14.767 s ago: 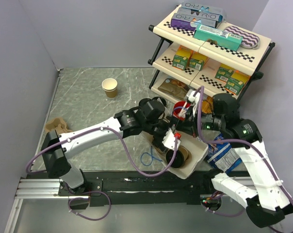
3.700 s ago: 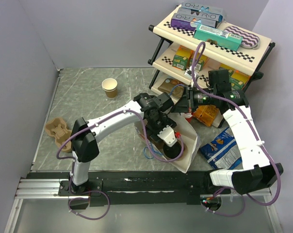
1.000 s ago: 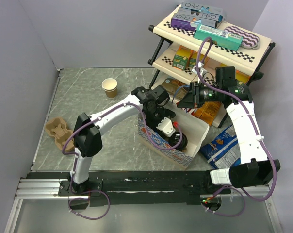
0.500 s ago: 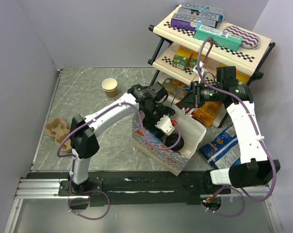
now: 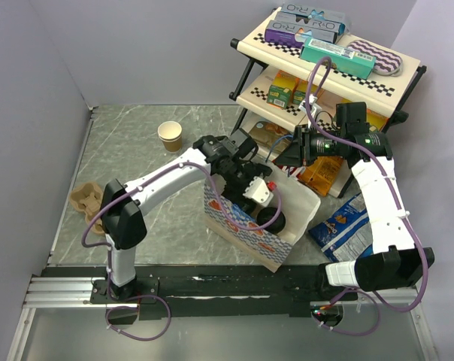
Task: Pack the takeout coffee
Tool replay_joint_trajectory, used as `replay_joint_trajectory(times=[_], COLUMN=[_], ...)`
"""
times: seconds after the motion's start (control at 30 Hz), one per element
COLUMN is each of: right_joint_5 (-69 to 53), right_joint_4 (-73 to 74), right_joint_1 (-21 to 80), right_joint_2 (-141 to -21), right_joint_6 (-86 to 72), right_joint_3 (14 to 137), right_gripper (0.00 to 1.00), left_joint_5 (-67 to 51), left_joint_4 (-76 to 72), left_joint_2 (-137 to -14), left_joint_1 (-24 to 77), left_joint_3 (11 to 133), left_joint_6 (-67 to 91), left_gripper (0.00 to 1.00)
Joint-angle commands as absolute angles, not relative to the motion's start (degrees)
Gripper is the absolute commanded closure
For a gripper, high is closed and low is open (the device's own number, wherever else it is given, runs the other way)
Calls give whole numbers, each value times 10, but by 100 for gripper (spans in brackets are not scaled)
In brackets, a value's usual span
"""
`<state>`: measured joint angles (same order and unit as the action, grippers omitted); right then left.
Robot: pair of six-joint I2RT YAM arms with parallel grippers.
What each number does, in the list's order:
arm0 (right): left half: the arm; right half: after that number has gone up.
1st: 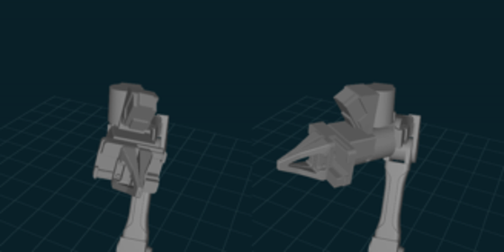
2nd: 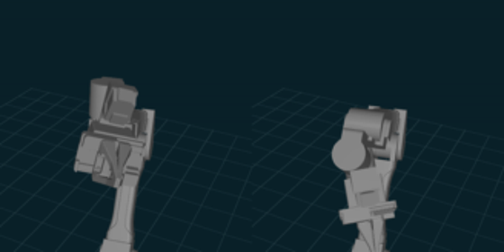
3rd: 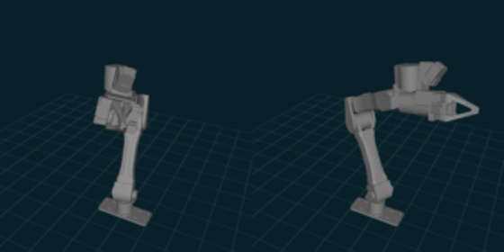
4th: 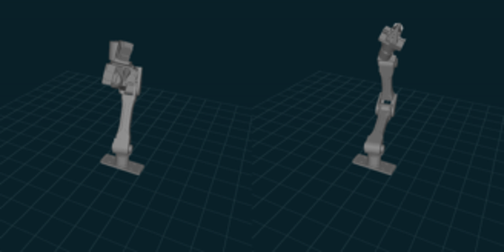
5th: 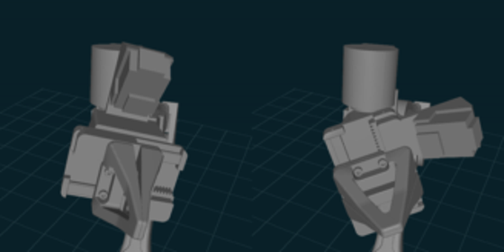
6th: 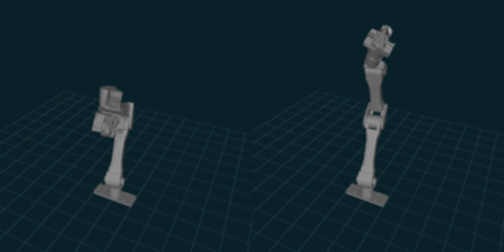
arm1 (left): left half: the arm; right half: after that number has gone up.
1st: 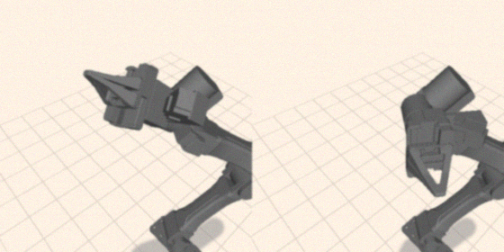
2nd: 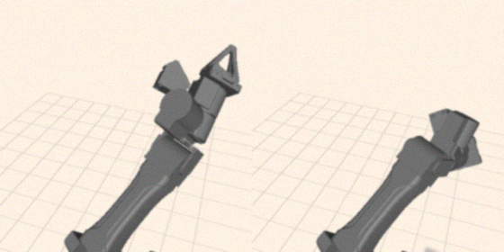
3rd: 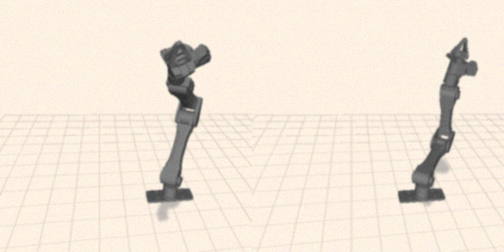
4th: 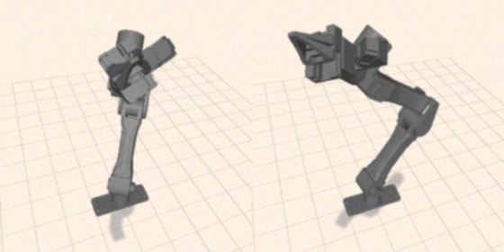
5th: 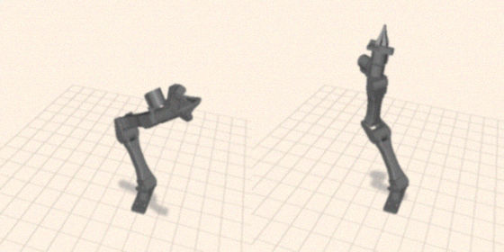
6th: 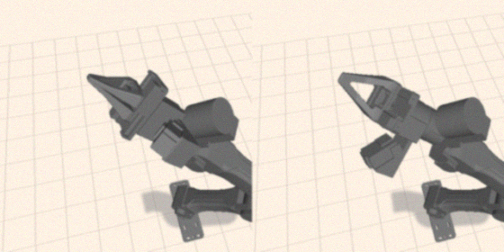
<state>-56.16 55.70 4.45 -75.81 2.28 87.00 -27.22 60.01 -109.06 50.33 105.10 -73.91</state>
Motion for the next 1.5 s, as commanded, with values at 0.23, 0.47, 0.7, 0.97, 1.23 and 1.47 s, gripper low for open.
replay_joint_trajectory(times=[0.23,0.47,0.7,0.97,1.23,1.47], right_joint_5=[-573,-539,-532,-524,-503,-497], right_joint_4=[541,551,569,608,637,624], right_joint_1=[40,40,40,60,68,72], right_joint_2=[-716,-712,-715,-715,-709,-706], right_joint_6=[47,106,160,195,212,205], right_joint_3=[884,859,831,834,841,833], right_gripper=[52,52,52,58,59,64], left_joint_5=[-311,-292,-209,-186,-332,-417], left_joint_4=[421,374,268,277,584,786], left_joint_2=[-979,-971,-919,-920,-874,-868], left_joint_1=[499,476,458,427,416,435], left_joint_3=[990,1024,986,1027,1165,1198], left_joint_6=[-577,-413,-301,-210,-356,-517], left_gripper=[1,1,1,1,1,1])
